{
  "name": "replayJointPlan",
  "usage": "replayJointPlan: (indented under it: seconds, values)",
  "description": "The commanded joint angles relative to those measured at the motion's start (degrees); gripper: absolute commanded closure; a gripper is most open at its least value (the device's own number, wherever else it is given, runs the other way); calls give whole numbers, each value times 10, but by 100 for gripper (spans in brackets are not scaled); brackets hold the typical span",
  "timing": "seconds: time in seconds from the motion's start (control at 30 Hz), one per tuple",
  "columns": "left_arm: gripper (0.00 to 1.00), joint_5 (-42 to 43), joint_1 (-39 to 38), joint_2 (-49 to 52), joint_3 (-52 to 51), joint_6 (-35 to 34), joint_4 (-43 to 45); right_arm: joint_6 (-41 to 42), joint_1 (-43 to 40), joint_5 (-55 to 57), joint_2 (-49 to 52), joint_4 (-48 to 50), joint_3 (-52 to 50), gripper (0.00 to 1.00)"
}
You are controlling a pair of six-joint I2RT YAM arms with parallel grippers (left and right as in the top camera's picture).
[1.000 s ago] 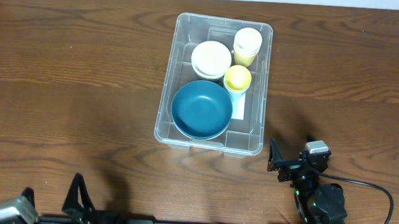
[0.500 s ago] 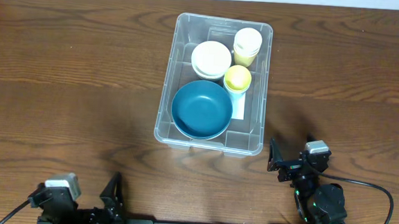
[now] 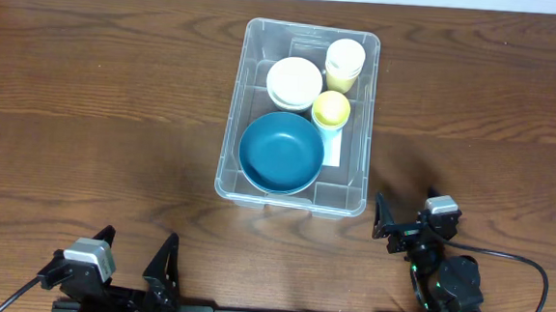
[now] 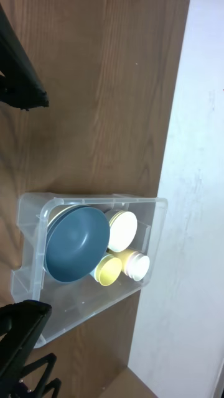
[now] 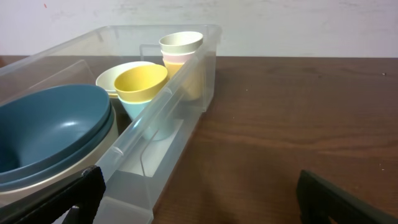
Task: Pack container
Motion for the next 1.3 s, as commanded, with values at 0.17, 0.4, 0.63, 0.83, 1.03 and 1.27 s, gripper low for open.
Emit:
replayJointPlan:
  seconds: [0.17,0.4,0.63,0.83,1.03,1.27]
  values:
    - [2,-5,2,-1,4,21,2,-9,-4,10,0,-1,-2,1]
    - [2,-38,2,-1,4,57,19,-9,-4,10,0,-1,-2,1]
    - [2,-40,2,-1,-53,81,67,-9,-4,10,0,-1,-2,1]
    - [2,-33,2,-4,-213,81,256,-9,-4,10,0,-1,-2,1]
    - [2,-27,-15,-28,-343,81,418,-9,-4,10,0,-1,-2,1]
    - [2,-27,-18,-78,-446,81,531,-9,-4,10,0,-1,-2,1]
